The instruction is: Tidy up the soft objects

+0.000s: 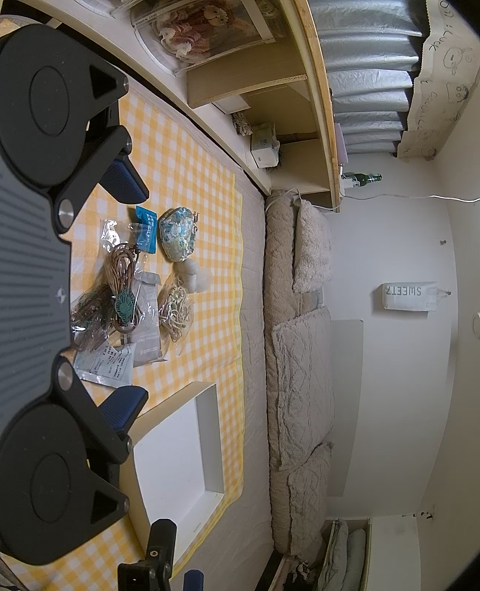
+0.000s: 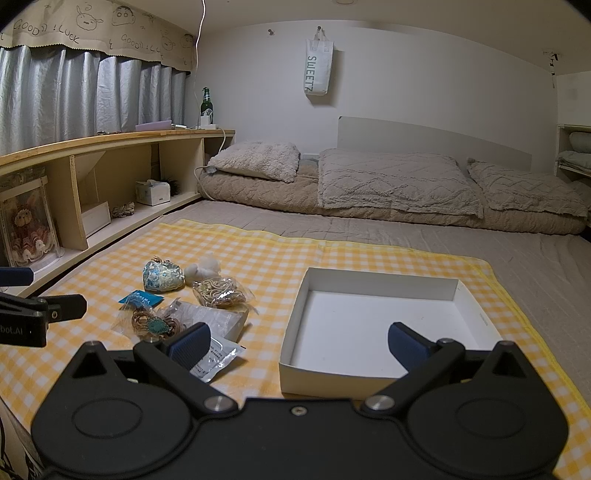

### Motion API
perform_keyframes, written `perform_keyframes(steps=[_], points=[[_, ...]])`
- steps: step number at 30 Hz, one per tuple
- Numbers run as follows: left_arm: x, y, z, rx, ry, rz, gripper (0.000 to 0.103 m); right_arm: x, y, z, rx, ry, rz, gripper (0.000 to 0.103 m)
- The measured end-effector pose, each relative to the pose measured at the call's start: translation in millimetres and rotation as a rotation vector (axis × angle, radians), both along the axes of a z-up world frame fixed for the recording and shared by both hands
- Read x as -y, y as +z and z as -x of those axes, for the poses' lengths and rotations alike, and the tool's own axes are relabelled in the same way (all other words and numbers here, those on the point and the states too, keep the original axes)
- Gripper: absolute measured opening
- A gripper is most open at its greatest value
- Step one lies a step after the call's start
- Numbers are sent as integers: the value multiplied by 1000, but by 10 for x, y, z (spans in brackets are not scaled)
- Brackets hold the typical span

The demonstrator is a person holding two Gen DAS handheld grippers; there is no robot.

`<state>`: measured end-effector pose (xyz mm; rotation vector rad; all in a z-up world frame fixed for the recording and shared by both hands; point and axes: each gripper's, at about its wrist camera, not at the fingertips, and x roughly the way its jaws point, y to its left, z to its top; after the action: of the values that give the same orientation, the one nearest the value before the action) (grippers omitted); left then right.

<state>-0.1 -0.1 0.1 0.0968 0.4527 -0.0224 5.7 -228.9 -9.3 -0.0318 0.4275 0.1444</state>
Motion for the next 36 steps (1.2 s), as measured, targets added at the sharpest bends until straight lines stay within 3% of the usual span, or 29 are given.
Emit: perform_keyframes(steps=[21, 26, 36], points=[[23, -46, -10, 12, 3, 1, 103, 19, -40, -3, 3, -1, -6, 103], [-13, 65, -70, 29, 21, -10, 103, 34, 22, -10, 14, 4, -15, 103], [-180, 526, -400, 103, 71, 11, 103, -64, 470, -218, 109, 81, 10, 103]])
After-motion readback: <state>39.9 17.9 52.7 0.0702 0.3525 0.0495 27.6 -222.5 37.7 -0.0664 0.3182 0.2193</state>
